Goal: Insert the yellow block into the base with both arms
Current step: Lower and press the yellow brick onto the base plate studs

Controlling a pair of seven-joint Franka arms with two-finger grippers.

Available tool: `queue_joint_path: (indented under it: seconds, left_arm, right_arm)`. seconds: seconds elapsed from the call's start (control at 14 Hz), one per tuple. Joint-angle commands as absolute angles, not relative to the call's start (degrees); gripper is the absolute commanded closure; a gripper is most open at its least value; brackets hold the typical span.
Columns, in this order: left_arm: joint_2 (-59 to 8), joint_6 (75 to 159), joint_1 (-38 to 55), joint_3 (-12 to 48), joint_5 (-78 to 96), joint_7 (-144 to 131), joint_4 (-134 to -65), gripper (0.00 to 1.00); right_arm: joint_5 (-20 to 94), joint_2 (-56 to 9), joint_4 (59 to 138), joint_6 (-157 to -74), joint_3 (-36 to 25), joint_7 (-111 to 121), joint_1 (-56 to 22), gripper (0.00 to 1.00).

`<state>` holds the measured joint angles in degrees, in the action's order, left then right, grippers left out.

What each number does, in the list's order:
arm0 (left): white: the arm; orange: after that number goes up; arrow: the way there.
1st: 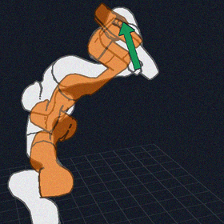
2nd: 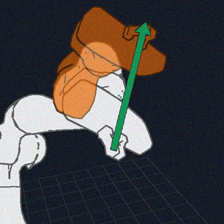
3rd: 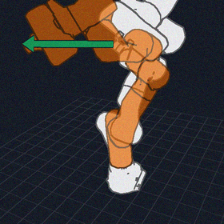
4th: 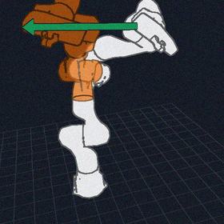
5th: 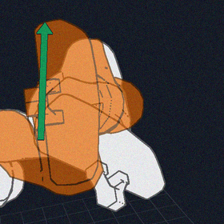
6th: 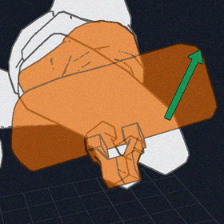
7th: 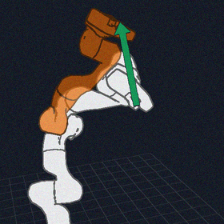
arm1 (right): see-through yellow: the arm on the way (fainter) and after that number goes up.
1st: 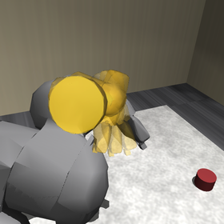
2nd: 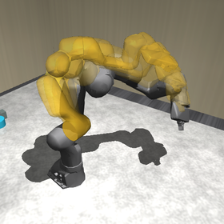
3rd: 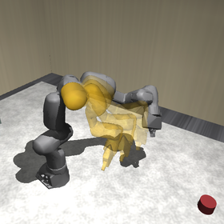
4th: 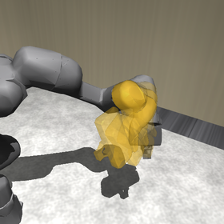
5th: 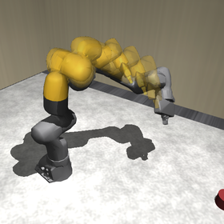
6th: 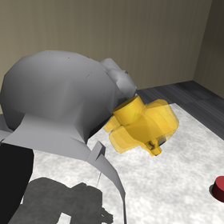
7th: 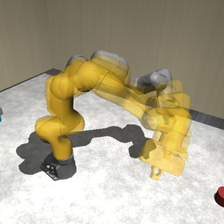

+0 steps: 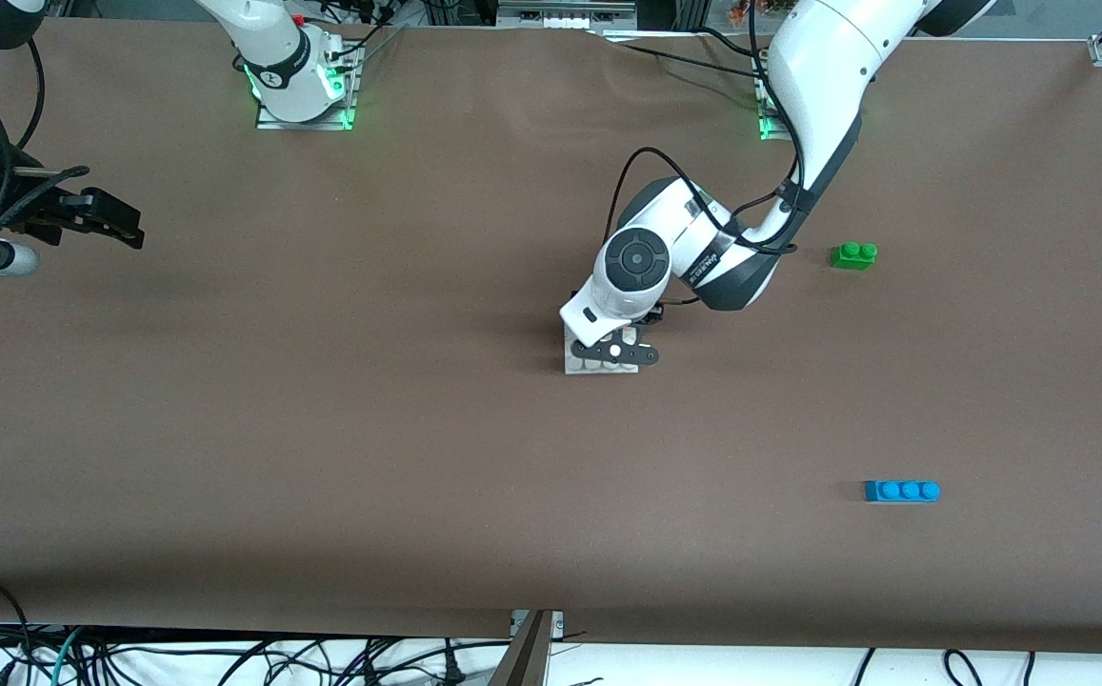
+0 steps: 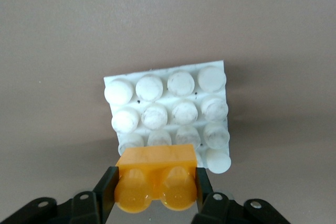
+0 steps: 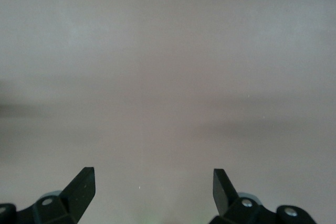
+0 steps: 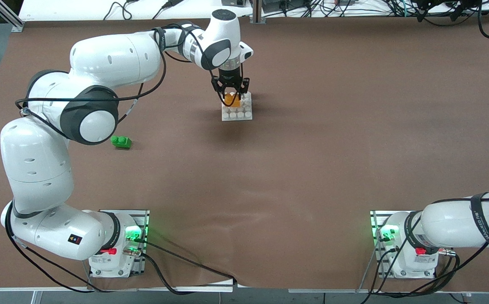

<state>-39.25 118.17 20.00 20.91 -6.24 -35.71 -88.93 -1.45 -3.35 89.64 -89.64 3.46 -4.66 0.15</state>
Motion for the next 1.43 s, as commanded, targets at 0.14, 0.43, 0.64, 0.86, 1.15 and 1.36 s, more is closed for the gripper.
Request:
queue_joint_path:
  seconds: [0.14, 0.43, 0.64, 0.86, 1.15, 1.36]
  left_arm:
    - [-41.57, 120.94, 20.65, 20.30, -6.06, -36.47, -87.54, 0.62]
    - [-41.66, 120.94, 20.65, 20.30, -6.06, -36.47, -87.63, 0.62]
    - [-41.83, 120.94, 20.92, 20.30, -6.06, -36.47, -87.80, 0.62]
    - [-42.10, 121.03, 21.01, 20.30, -6.06, -36.47, -87.80, 0.62]
    - [-42.27, 121.03, 21.53, 20.30, -5.98, -36.65, -87.80, 0.62]
    - [-42.36, 121.03, 21.80, 20.30, -6.06, -38.06, -87.89, 0.61]
  right_arm:
    - [-0.53, -3.60, 88.77, -91.23, 3.78, -4.31, 0.79, 0.01]
    - [-0.53, -3.60, 88.77, -91.23, 3.78, -4.22, 0.79, 0.01]
    - [-0.53, -3.60, 88.77, -91.23, 3.87, -4.22, 0.79, 0.01]
    - [0.26, -3.60, 88.77, -91.23, 3.78, -4.22, 0.79, 0.01]
    - [0.88, -3.60, 88.77, -91.23, 3.78, -4.31, 0.79, 0.01]
    - [0.88, -3.60, 88.77, -91.14, 3.78, -4.22, 0.79, 0.01]
